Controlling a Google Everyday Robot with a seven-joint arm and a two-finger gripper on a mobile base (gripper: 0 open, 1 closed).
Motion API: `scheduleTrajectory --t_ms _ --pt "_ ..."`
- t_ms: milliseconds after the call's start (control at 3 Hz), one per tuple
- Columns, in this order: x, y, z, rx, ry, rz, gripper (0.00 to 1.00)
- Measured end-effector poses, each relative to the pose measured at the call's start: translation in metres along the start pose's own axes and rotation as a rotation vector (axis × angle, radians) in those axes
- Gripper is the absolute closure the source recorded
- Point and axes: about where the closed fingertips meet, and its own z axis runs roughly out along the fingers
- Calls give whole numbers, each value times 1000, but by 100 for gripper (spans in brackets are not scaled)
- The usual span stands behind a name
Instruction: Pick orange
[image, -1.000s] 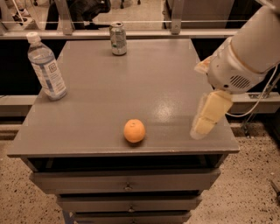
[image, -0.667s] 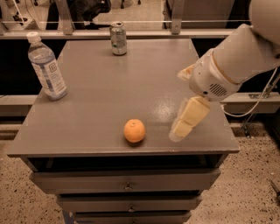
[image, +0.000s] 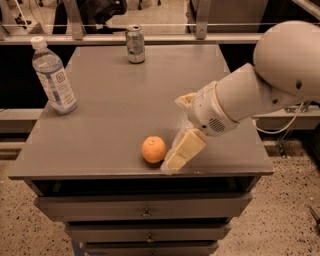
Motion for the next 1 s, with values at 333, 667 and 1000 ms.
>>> scheduleTrajectory --t_ms 333,667,1000 --pt "3 5 20 -4 -47 11 0" --pt "5 8 34 -5 -81 20 17" --pt "7 10 40 -7 -103 34 41"
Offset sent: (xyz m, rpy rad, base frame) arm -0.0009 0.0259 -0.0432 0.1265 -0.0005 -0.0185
